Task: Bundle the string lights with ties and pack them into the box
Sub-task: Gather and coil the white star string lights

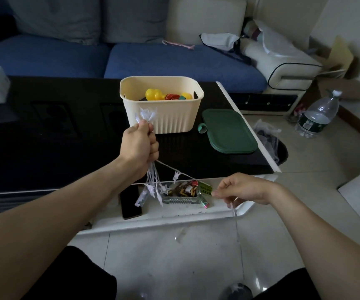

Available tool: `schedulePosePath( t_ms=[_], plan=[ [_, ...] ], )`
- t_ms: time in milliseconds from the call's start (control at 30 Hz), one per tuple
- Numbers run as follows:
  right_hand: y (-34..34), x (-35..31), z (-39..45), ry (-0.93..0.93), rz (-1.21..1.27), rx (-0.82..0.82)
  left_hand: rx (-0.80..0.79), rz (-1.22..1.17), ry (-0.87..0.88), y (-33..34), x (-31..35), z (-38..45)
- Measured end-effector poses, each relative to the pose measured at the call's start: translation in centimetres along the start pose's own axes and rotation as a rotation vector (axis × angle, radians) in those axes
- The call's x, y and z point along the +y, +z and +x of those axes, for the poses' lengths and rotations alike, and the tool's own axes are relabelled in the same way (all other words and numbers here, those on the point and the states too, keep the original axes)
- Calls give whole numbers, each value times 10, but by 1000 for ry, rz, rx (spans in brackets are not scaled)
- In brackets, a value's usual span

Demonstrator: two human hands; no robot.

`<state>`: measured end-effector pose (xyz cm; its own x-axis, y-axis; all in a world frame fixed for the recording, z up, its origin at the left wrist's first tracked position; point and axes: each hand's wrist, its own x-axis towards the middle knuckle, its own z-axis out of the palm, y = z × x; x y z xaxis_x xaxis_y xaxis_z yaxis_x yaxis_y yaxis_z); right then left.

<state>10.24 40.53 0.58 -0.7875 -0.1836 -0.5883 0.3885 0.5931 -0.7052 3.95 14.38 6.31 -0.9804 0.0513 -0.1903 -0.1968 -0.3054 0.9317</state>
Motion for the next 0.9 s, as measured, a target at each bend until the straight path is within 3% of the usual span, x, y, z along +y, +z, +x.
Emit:
schedulePosePath(
  t_ms=[300,433,667,900],
  plan=[
    [-12,7,-7,194,-22,-27,24,-10,38,-2,2,-4],
    [-21,10,-13,228,-42,61,67,-8,59,-3,1,-4],
    [-24,6,-24,-75,305,171,20,10,50,-1,-4,-5],
    [-13,-16,-43,-309,361,140,-114,32,71,8,-9,-10]
  ],
)
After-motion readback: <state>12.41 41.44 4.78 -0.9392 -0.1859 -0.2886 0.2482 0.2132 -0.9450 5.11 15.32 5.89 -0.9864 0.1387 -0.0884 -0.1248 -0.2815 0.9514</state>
